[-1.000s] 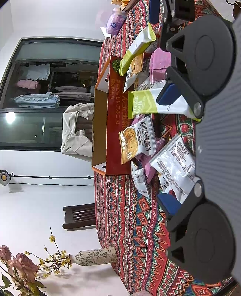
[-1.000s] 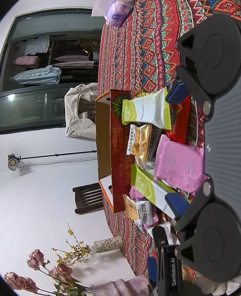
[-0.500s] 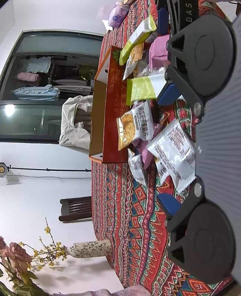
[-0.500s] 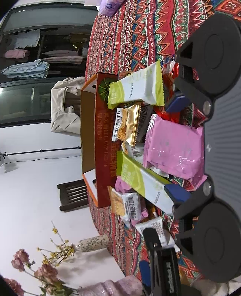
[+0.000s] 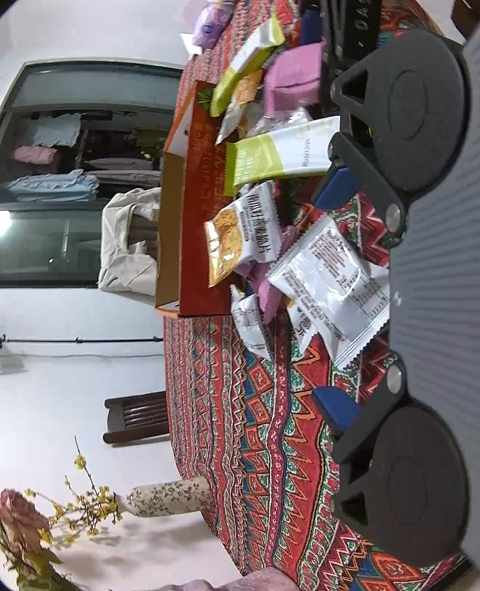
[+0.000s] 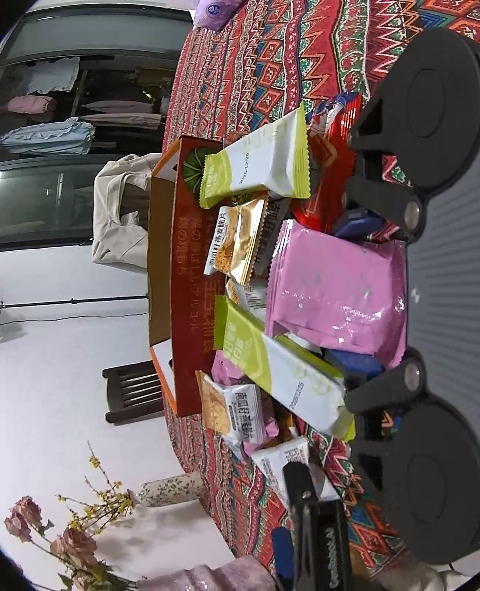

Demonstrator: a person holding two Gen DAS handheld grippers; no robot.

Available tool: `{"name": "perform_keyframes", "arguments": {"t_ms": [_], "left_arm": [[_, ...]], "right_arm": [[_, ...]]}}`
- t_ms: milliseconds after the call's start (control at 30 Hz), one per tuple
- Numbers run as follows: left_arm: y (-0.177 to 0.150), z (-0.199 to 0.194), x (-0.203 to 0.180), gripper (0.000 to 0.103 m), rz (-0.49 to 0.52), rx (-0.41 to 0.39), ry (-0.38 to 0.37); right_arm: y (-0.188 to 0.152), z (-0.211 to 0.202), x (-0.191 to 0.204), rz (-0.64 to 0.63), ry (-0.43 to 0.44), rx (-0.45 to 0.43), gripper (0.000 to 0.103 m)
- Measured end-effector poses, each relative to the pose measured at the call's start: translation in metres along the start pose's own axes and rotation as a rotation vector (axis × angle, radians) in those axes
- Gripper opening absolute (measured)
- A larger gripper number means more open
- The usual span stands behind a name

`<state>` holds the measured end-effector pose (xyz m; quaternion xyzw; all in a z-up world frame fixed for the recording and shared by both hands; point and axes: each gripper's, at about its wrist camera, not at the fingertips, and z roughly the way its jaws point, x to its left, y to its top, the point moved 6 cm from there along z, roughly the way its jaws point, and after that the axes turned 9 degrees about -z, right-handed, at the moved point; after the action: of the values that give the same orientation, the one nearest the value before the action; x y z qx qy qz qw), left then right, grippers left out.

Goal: Organize snacks
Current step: 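Grasp the white wrapper with the left tool while the right tool grasps the pink packet, then carry both packets into the orange box and open both tools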

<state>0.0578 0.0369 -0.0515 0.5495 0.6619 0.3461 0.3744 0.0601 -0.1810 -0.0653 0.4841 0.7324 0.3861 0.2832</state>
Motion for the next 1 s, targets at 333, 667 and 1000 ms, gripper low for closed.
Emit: {"name": "perform_keyframes", "arguments": {"t_ms": [333, 667, 1000], "left_arm": [[-0.007, 0.02, -0.005, 0.103, 0.088, 0.033, 0.026], [-0.013, 0.018, -0.002, 0.065, 0.031, 0.017, 0.011], [-0.013, 0.001, -0.007, 0.048, 0.026, -0.009, -0.016]], "right_arm": [[0.001, -0.012, -0.004, 0.01, 0.019, -0.059, 0.06], [-0.008, -0.011, 0.002, 0.021, 0.056, -0.047, 0.06], [-0.01, -0.021, 0.004, 0.026, 0.075, -0.072, 0.06]]}}
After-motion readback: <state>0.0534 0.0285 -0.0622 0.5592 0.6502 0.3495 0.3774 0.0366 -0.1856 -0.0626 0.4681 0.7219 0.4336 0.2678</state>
